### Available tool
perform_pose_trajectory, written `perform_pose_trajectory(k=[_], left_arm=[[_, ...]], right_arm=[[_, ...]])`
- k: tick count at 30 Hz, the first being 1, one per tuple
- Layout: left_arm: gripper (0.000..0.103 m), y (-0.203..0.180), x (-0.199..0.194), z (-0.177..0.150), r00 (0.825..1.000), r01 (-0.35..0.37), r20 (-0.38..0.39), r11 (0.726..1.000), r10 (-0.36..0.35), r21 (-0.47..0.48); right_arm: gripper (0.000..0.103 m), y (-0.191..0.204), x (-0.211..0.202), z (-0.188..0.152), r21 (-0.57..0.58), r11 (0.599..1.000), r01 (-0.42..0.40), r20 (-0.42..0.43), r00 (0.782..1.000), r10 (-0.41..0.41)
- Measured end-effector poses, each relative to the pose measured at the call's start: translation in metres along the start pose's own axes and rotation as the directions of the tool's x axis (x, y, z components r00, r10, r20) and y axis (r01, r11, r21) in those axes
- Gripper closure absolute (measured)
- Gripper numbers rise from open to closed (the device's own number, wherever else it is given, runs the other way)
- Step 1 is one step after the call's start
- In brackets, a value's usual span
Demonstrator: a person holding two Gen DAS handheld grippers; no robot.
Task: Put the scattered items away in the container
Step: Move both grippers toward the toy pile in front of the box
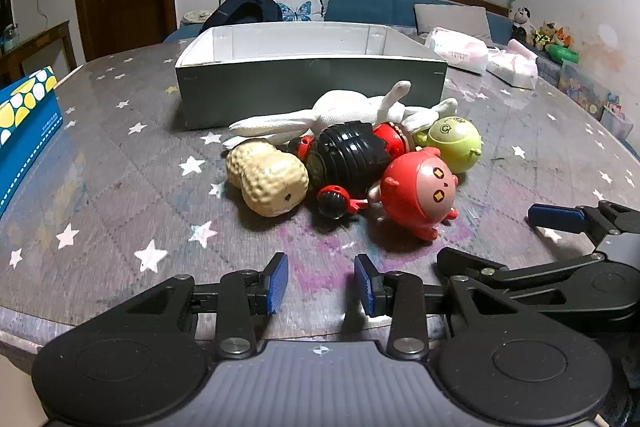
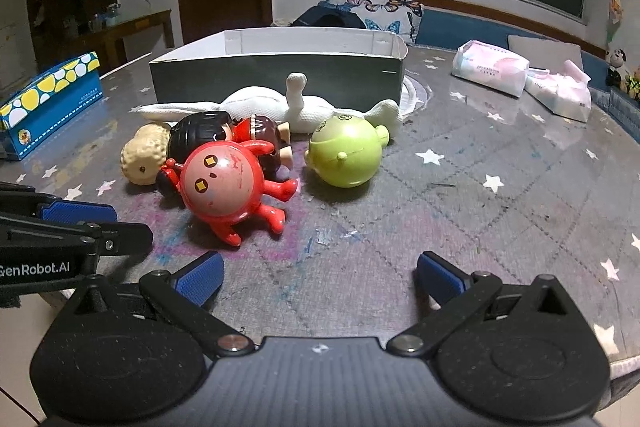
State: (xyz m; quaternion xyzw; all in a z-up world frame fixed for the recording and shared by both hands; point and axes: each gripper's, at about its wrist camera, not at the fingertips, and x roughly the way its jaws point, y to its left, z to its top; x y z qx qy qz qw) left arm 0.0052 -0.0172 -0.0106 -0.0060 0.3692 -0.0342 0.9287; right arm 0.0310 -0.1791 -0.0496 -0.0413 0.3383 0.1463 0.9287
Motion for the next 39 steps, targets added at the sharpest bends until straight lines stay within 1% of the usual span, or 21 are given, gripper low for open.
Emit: perform_pose_trajectory(k=[8, 20, 39], left_arm=[[0.064, -0.004, -0.005, -0.004, 1.0, -0.017, -0.008, 1.0, 0.017, -0.001], [0.064, -0.008, -0.015, -0.009, 0.999, -0.035, 0.0, 0.999, 0.035, 0.005], [0.064, -0.01, -0.022, -0.011, 0.999, -0.037, 0.004, 0.999, 0.037, 0.008]], right_arm=[[0.0, 0.005, -0.011, -0.002, -0.021, 1.0, -0.015, -0.006, 1.0, 0.015], [0.0, 0.009, -0.028, -0.003, -0.031, 0.999, -0.017, 0.019, 1.0, 0.017], [0.001, 0.011, -0.032, -0.003, -0.038, 0.999, -0.004, 0.02, 1.0, 0.005]])
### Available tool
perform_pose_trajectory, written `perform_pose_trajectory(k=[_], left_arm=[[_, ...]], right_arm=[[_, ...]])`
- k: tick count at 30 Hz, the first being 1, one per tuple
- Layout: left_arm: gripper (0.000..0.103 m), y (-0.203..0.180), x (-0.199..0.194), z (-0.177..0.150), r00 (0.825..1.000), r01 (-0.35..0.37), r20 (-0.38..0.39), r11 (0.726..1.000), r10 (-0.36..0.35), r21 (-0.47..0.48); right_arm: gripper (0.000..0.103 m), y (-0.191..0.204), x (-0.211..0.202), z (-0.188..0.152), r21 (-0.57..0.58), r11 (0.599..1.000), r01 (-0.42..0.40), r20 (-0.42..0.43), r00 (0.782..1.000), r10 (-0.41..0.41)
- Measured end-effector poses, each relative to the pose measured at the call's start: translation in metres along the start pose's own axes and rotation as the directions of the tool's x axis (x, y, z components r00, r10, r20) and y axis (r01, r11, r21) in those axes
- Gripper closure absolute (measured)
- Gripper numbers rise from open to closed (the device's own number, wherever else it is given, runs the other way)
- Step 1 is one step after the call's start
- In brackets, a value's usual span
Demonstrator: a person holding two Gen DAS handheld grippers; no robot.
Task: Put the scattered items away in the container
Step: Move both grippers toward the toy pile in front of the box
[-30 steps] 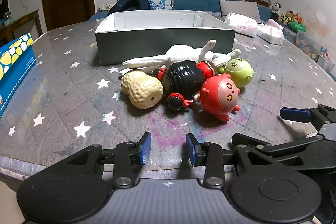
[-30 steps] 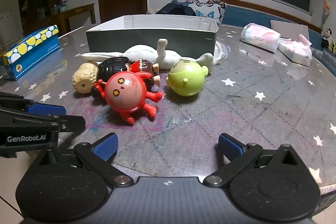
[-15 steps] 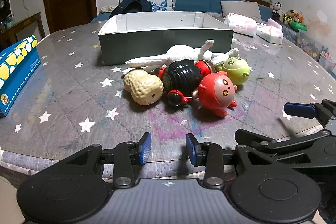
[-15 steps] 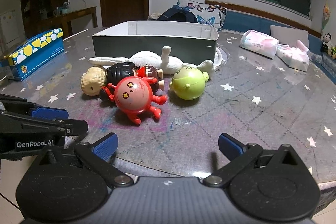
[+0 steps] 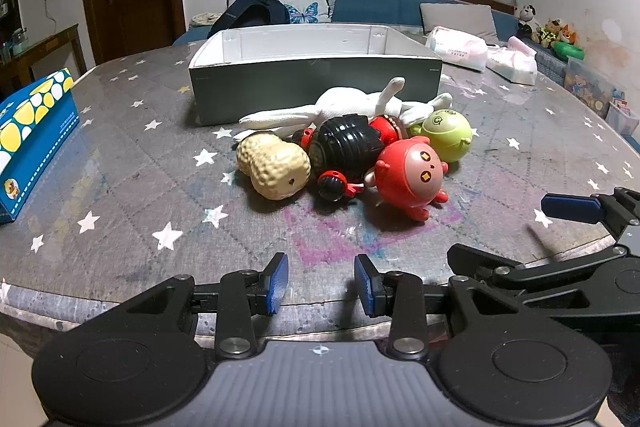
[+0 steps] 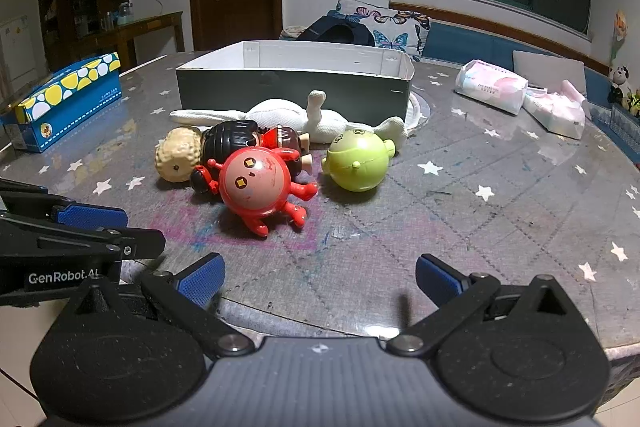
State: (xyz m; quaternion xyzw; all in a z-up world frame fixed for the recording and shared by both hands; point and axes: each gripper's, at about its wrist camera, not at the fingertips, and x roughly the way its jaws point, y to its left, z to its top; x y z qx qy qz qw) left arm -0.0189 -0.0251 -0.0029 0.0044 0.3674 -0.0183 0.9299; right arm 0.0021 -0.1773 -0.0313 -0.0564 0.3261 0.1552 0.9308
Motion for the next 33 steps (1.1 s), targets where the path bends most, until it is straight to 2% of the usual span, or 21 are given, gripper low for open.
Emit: perform_pose_trajectory(k=[33], left_arm=[[0.065, 0.004, 0.008, 0.001, 1.0, -0.006, -0.021, 1.0, 0.006, -0.005]], right_arm=[[0.001, 0.002, 0.011, 0.002, -0.013, 1.0, 0.0, -0.02, 1.0, 0.0]])
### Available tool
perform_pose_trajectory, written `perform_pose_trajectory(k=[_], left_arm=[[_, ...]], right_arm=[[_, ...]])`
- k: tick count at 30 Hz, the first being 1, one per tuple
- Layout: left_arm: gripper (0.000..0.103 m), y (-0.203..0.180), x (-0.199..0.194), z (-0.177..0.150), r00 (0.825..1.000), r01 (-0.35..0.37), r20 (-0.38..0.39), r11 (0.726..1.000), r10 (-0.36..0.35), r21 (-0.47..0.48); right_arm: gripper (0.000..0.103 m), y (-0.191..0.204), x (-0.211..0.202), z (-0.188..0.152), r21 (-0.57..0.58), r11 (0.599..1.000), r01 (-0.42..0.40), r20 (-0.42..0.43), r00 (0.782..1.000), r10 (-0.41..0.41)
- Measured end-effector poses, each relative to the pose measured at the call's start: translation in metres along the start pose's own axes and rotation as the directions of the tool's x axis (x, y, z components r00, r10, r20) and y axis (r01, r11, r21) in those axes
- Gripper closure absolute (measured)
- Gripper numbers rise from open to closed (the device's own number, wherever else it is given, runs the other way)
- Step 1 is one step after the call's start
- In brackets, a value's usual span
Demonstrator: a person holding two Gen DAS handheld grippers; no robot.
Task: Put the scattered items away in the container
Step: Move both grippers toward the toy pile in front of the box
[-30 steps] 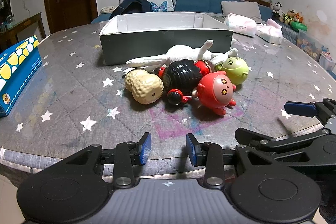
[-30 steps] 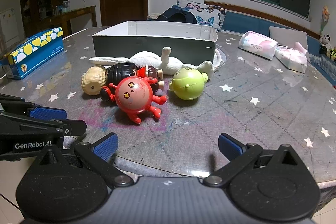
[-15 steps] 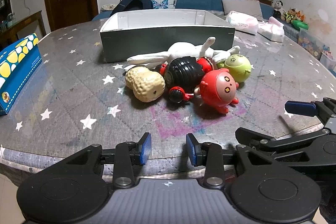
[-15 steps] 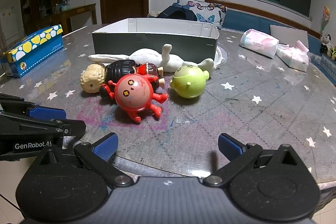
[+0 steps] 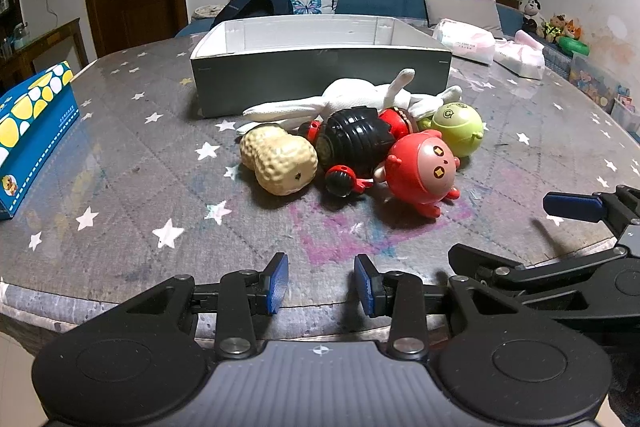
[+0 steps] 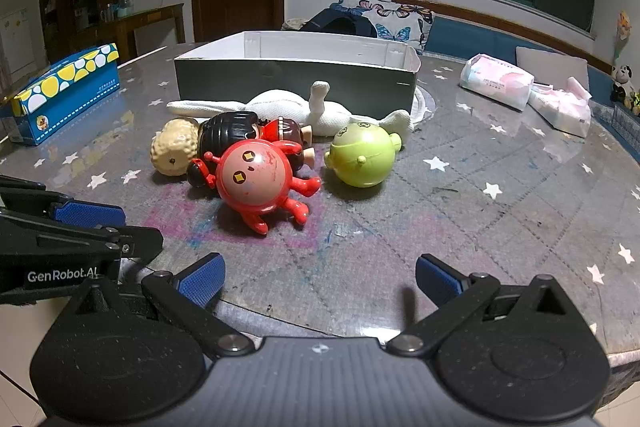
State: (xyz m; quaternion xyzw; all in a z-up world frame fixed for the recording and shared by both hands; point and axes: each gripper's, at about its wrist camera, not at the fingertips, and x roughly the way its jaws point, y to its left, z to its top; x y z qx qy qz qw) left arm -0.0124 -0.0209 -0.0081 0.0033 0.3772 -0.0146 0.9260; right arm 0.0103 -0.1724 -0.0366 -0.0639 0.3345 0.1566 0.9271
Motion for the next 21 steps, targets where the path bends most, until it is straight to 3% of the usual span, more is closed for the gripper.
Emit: perform_pose_trajectory(k=[21], left_arm=[[0.064, 0.003, 0.012, 0.012, 1.0, 0.0, -0.01, 1.0, 0.0, 0.004]], right_arm=[[0.001, 0.0, 0.007, 0.009, -0.014, 1.0, 0.004, 0.002, 1.0, -0.004]])
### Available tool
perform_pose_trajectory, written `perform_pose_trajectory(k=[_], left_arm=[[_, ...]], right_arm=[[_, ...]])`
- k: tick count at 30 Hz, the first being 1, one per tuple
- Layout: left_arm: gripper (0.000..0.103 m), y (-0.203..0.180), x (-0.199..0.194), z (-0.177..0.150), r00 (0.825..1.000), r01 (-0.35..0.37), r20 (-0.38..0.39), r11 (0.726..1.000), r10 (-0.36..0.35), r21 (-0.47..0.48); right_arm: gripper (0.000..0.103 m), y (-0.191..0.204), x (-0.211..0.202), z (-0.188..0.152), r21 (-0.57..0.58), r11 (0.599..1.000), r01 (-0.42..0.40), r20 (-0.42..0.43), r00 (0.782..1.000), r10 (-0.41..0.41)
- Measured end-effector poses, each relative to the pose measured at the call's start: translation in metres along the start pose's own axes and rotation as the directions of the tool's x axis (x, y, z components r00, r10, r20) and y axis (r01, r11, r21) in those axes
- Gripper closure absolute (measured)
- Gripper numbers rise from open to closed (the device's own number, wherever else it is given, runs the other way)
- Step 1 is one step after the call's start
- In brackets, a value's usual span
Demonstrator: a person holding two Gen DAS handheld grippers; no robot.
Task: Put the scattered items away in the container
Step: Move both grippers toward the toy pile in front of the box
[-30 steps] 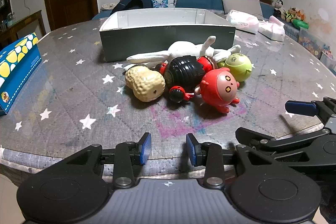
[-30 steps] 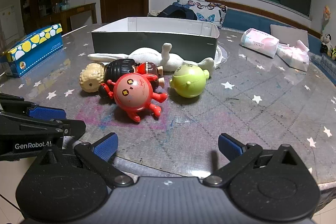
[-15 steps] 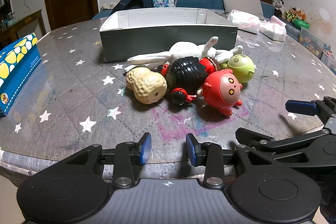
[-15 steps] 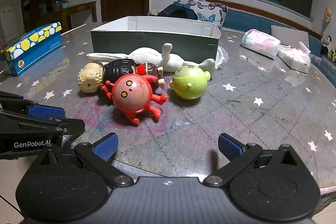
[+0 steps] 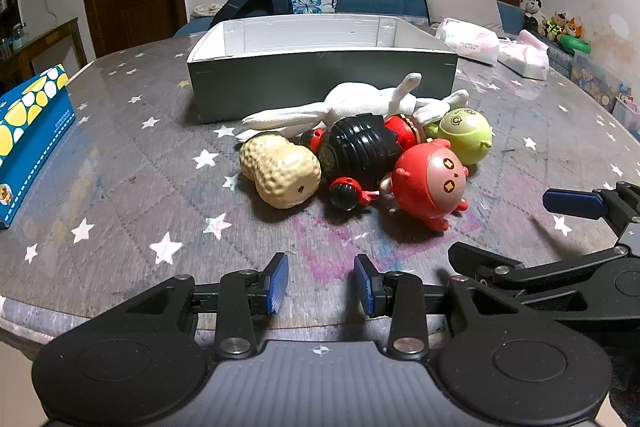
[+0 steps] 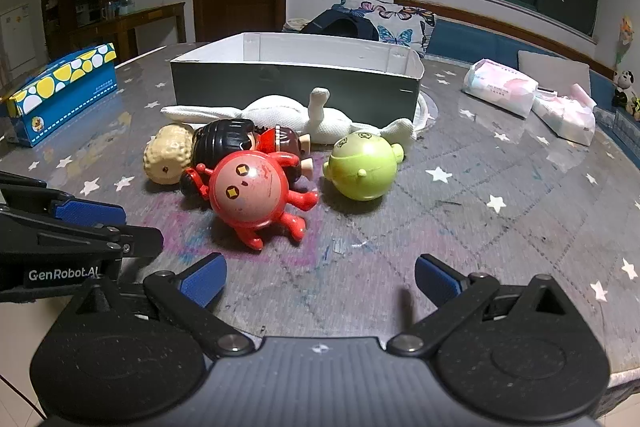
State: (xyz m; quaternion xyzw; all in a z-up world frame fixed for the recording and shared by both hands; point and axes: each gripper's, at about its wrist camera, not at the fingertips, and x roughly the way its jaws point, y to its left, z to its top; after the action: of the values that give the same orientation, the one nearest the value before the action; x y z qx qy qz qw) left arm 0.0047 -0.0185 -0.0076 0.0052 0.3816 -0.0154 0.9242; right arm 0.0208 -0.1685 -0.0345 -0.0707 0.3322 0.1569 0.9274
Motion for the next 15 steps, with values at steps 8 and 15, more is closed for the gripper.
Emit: perform_pose_trajectory(k=[8, 15], left_arm=[[0.064, 0.001, 0.008, 0.008, 1.0, 0.006, -0.009, 1.0, -0.006, -0.001], [0.064, 0.004, 0.011, 0.014, 1.0, 0.008, -0.017, 1.0, -0.009, -0.013]], right_arm=[[0.004, -0.004, 0.011, 0.005, 0.008, 1.0, -0.017, -0.008, 1.0, 0.017], [0.004, -0.008, 0.011, 0.009, 0.002, 0.999, -0.047, 0.001, 0.999, 0.047]])
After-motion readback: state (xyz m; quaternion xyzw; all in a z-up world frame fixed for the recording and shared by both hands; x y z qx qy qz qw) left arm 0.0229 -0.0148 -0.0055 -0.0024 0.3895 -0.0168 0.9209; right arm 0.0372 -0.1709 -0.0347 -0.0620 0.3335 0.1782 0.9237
